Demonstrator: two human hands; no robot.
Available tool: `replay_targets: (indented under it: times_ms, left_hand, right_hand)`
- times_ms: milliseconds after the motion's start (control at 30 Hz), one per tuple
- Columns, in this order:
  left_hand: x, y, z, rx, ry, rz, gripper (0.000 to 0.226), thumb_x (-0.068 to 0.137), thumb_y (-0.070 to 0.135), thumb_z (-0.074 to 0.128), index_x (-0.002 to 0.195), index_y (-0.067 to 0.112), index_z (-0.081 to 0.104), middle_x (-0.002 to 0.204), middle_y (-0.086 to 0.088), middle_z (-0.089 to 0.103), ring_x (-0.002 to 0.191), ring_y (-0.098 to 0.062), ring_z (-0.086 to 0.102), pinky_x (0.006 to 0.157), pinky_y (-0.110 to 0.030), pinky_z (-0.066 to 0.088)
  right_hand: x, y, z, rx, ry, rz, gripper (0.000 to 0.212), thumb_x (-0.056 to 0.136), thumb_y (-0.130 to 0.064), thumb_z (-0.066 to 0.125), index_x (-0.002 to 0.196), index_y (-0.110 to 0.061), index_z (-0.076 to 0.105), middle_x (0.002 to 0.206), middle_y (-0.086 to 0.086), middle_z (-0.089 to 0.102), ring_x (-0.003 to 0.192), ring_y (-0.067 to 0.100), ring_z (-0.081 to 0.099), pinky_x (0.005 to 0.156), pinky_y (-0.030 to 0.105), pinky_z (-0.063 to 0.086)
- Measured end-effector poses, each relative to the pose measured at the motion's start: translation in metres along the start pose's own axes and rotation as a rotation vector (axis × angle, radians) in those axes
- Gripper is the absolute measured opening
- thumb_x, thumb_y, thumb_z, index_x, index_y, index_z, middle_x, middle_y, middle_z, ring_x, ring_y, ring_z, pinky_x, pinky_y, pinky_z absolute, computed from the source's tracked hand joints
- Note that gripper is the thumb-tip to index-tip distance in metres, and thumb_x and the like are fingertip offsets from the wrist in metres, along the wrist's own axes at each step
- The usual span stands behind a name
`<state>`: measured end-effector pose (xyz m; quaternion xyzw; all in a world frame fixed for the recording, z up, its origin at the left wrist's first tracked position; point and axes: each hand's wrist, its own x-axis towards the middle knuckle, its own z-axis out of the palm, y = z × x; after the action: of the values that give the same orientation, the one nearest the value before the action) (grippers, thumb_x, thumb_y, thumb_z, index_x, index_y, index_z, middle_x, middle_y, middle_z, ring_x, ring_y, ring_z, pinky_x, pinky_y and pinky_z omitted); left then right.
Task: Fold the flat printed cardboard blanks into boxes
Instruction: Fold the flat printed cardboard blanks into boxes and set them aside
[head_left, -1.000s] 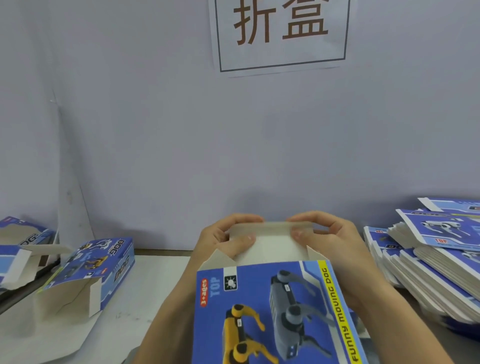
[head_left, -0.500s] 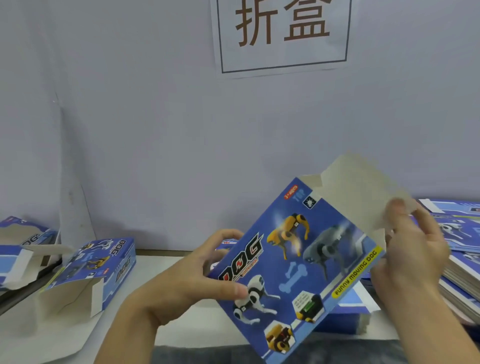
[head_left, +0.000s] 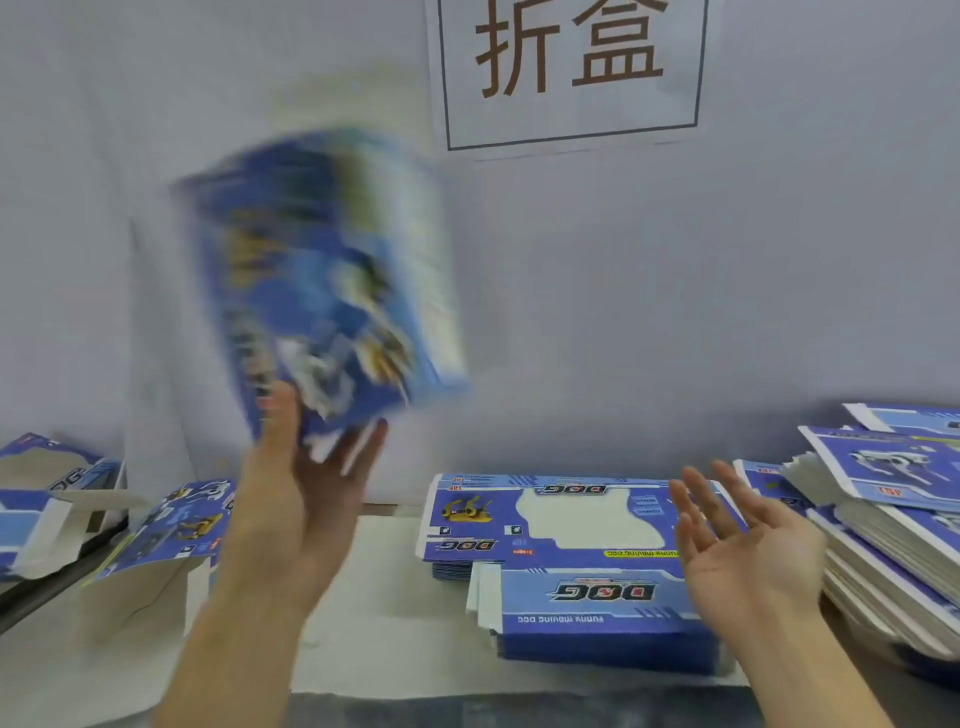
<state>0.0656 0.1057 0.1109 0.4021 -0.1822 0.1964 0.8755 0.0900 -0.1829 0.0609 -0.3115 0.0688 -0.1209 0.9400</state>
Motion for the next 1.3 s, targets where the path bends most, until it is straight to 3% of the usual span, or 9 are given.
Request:
replay_targets:
  times_ms: [67, 167, 367, 533, 800, 867, 1033, 1167, 1300]
  left_hand:
    - [0.007, 0.009, -0.008, -0.005, 0.229, 0.032, 0.061, 0.067, 0.056, 0.079, 0.118, 0.026, 0.062, 0.136, -0.002, 0.058, 0.117, -0.028, 0.064, 0.088, -0.038, 0.056]
    - [0.006, -0.005, -0.019, 0.126, 0.207, -0.095, 0.025, 0.092, 0.03, 0.061, 0.117, 0.025, 0.064, 0.138, -0.004, 0.06, 0.124, -0.03, 0.059, 0.091, -0.039, 0.052]
    - [-0.009, -0.06, -0.003, 1.165, -0.297, -0.297, 0.042, 0.086, 0.038, 0.076, 0.125, 0.04, 0.06, 0.126, 0.025, 0.061, 0.109, 0.012, 0.058, 0.084, -0.011, 0.05]
    - [-0.021, -0.086, -0.006, 1.571, -0.59, -0.536, 0.078, 0.078, 0.057, 0.077, 0.146, 0.042, 0.042, 0.147, 0.018, 0.039, 0.129, -0.003, 0.04, 0.105, -0.025, 0.044]
    - [-0.012, -0.077, -0.002, 1.213, -0.177, -0.107, 0.033, 0.086, 0.05, 0.069, 0.116, 0.039, 0.061, 0.119, 0.02, 0.064, 0.102, 0.016, 0.058, 0.078, -0.012, 0.051]
    - [-0.009, -0.073, 0.004, 1.051, -0.003, 0.066, 0.027, 0.091, 0.041, 0.062, 0.117, 0.031, 0.062, 0.116, 0.015, 0.064, 0.099, 0.021, 0.055, 0.065, -0.006, 0.048]
    - [-0.006, -0.064, 0.003, 0.865, 0.374, 0.334, 0.022, 0.1, 0.024, 0.057, 0.12, 0.033, 0.05, 0.124, 0.012, 0.052, 0.109, -0.004, 0.055, 0.077, -0.014, 0.044]
    - [-0.006, -0.058, 0.009, 0.702, 0.296, 0.174, 0.044, 0.088, 0.041, 0.063, 0.128, 0.033, 0.046, 0.131, 0.011, 0.051, 0.122, -0.015, 0.054, 0.072, -0.011, 0.047]
    - [-0.01, -0.055, 0.02, 0.727, 0.046, 0.065, 0.067, 0.074, 0.061, 0.077, 0.129, 0.045, 0.042, 0.138, 0.021, 0.05, 0.128, -0.009, 0.053, 0.097, -0.029, 0.049]
  right_hand:
    - [0.001, 0.0, 0.0, -0.107, -0.01, -0.027, 0.024, 0.099, -0.025, 0.046, 0.108, -0.023, 0.069, 0.091, 0.005, 0.079, 0.078, 0.02, 0.077, 0.059, 0.025, 0.056]
    - [0.001, 0.005, 0.005, -0.473, -0.061, -0.094, 0.022, 0.101, -0.015, 0.048, 0.104, -0.023, 0.069, 0.088, 0.006, 0.078, 0.077, 0.021, 0.076, 0.064, 0.03, 0.054]
    - [-0.007, 0.022, 0.01, -1.505, -0.557, -0.141, 0.036, 0.085, -0.042, 0.076, 0.113, -0.055, 0.059, 0.119, -0.038, 0.051, 0.117, -0.003, 0.05, 0.091, 0.022, 0.044]
    - [-0.012, 0.033, 0.017, -1.979, -0.703, -0.025, 0.066, 0.079, -0.047, 0.079, 0.137, -0.05, 0.049, 0.155, -0.023, 0.032, 0.143, 0.013, 0.029, 0.118, 0.042, 0.026]
    - [-0.008, 0.024, 0.019, -1.811, -0.689, -0.18, 0.03, 0.093, -0.038, 0.067, 0.123, -0.043, 0.067, 0.136, -0.016, 0.057, 0.115, 0.006, 0.052, 0.093, 0.024, 0.044]
    - [-0.01, 0.023, 0.022, -1.728, -0.641, -0.365, 0.024, 0.098, -0.036, 0.06, 0.119, -0.04, 0.07, 0.12, -0.018, 0.066, 0.101, 0.0, 0.058, 0.086, 0.019, 0.047]
    - [-0.016, 0.013, 0.037, -1.465, -0.426, -1.068, 0.032, 0.103, -0.033, 0.045, 0.113, -0.023, 0.074, 0.057, -0.023, 0.052, 0.045, 0.0, 0.046, 0.047, 0.016, 0.032]
    - [-0.039, -0.009, 0.06, -1.167, -0.332, -1.375, 0.024, 0.1, -0.019, 0.049, 0.088, -0.011, 0.068, 0.057, -0.027, 0.044, 0.049, -0.005, 0.044, 0.046, 0.004, 0.028]
    - [-0.057, -0.024, 0.074, -0.893, -0.29, -1.357, 0.032, 0.105, -0.018, 0.047, 0.074, -0.028, 0.044, 0.06, -0.019, 0.049, 0.051, -0.001, 0.039, 0.048, 0.007, 0.026]
